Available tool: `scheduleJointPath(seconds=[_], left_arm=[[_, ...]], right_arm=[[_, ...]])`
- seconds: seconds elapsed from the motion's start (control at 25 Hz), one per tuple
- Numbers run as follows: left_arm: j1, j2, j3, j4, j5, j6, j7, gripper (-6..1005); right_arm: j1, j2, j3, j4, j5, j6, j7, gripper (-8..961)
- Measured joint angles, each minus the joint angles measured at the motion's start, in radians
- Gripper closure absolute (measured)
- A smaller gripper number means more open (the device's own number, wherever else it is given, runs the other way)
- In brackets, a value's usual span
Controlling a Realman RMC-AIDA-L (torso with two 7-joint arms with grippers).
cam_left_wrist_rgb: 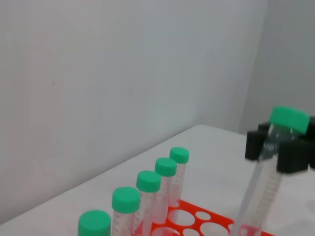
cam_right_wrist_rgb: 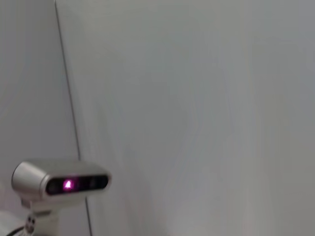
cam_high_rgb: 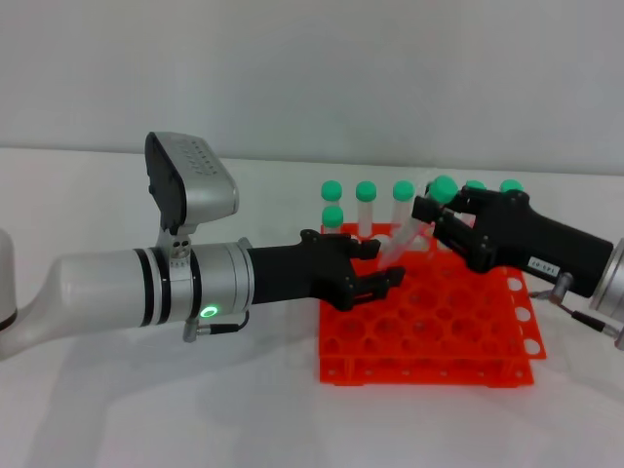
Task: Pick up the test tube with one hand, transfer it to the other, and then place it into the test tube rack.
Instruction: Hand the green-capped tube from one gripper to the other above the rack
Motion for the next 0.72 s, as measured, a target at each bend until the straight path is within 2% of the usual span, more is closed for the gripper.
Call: scheduleJointPath(seconds=[0.16, 0.36, 0.52, 0.72], left_arm=[[0.009, -0.001, 0.003, 0.000, 0.000, -0.007, 0.000, 496], [0.042, -0.002, 0.007, 0.000, -0.034, -0.014, 0.004, 491], [0.105, -0.007, 0.028, 0.005, -0.134, 0.001, 0.078, 486], [0.208, -0.004, 0.120, 0.009, -0.388, 0.055, 0.260, 477]], right_arm=[[-0.001, -0.003, 0.027, 0.000, -0.001, -0.018, 0.000, 747], [-0.003, -0.011, 0.056, -0.001, 0.001, -0.041, 0.001, 748], [-0.005, -0.016, 0.102, -0.002, -0.002, -0.053, 0.001, 747], [-0.020, -0.024, 0.142, -0.021, -0.002, -0.058, 0.001, 747]])
